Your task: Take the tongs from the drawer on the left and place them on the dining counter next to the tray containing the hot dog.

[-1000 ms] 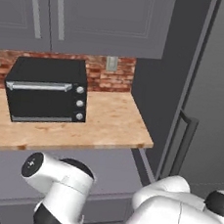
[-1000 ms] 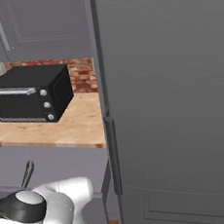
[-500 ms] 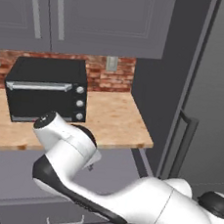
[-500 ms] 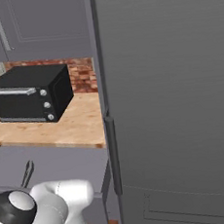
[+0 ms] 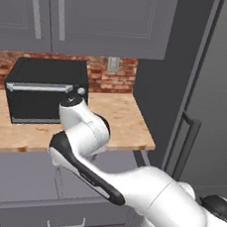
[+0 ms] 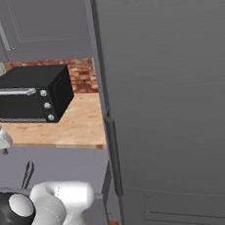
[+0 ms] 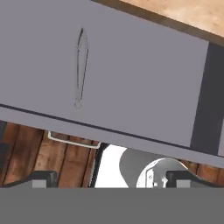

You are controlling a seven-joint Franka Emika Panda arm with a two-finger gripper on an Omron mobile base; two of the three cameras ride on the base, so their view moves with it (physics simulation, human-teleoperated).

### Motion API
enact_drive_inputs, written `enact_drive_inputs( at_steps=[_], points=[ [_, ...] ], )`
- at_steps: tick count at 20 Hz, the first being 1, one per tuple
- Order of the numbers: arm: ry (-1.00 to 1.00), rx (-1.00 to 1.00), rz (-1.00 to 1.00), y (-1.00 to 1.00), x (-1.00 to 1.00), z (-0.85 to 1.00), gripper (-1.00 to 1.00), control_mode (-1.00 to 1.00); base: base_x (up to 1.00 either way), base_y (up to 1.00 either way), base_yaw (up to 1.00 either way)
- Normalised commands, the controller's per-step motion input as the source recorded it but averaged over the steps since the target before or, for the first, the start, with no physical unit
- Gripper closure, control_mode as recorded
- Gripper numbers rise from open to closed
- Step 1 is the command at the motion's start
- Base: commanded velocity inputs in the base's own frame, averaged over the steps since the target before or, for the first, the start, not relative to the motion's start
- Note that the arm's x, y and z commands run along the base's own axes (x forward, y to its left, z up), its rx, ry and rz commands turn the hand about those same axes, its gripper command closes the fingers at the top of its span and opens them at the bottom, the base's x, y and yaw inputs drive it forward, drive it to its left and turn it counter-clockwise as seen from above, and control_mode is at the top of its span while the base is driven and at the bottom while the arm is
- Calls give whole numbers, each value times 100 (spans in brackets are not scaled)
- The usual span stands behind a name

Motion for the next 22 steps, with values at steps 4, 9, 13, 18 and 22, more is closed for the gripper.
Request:
enact_drive_inputs(
  at_steps=[4,9,13,18,22],
  points=[
    [1,41,0,-14,1,-8,-100,-100,0,0,0],
    [0,2,3,0,5,-14,-100,-100,0,0,0],
    [3,0,1,0,18,-29,-100,-100,0,0,0],
    [5,0,0,1,34,-14,-100,-100,0,0,0],
    [14,0,0,12,49,-12,-100,-100,0,0,0]
  ],
)
